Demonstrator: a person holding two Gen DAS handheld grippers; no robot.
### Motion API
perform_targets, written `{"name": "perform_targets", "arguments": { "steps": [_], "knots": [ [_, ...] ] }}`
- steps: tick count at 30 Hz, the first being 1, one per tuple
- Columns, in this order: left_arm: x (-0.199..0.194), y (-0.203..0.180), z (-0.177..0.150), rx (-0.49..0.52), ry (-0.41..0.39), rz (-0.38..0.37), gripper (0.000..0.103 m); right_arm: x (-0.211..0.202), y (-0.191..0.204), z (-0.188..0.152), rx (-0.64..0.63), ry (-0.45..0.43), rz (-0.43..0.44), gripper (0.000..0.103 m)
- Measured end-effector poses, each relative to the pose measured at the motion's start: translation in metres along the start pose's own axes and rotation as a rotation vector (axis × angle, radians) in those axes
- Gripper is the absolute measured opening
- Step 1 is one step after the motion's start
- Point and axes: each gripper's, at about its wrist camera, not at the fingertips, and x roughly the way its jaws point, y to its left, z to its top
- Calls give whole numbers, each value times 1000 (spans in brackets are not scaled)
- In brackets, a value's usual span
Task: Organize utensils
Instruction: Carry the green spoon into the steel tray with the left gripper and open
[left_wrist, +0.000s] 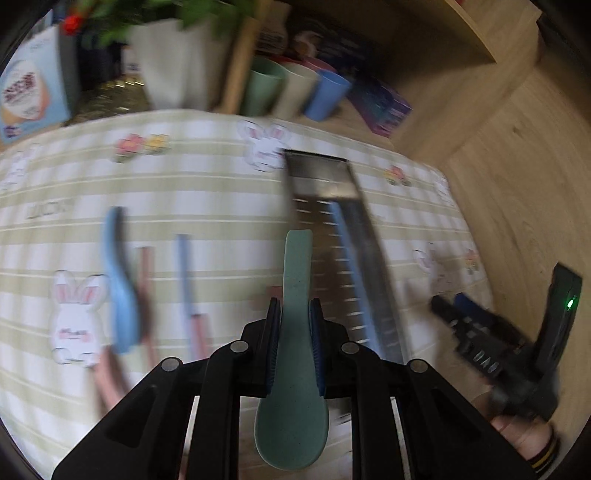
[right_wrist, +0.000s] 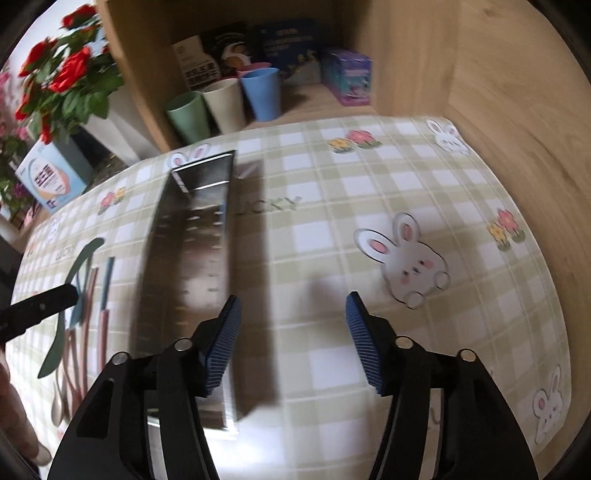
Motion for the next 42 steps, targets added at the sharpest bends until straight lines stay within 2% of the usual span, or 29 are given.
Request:
{"name": "perform_targets", "arguments": {
  "steps": [3,9,17,20,23,27,29,30,36,39,42],
  "knots": [
    [19,-23,9,21,28,1,16,1,-13,-1,25,6,6,60],
    [54,-51,20,57,90,66,16,-1,-31,-2,57,-6,2,63],
    [91,-53,26,52,174,126,16,-1,-40,-5,76,-2,3,63],
    [99,-50,27,52,212,103,16,-1,-41,-8,75,-1,-6,73],
    [102,-48,28,52,230,78,16,-1,-43,-9,74,1,-13,73],
    [103,-50,28,71,237,67,21,-2,-44,-9,84,2,-22,73],
    [99,-48,28,71,233,55,24,-4,-43,-10,87,3,-25,77],
    [96,-47,29,71,228,53,24,-6,-43,-11,86,1,-30,86],
    [60,-42,28,128,151,6,37,-13,-36,-15,102,-12,-28,87],
    [31,-30,24,170,82,-15,49,-16,-27,-19,101,-20,-25,87],
    [1,-11,17,211,10,-8,65,-18,-15,-24,98,-22,-11,87]
  ]
}}
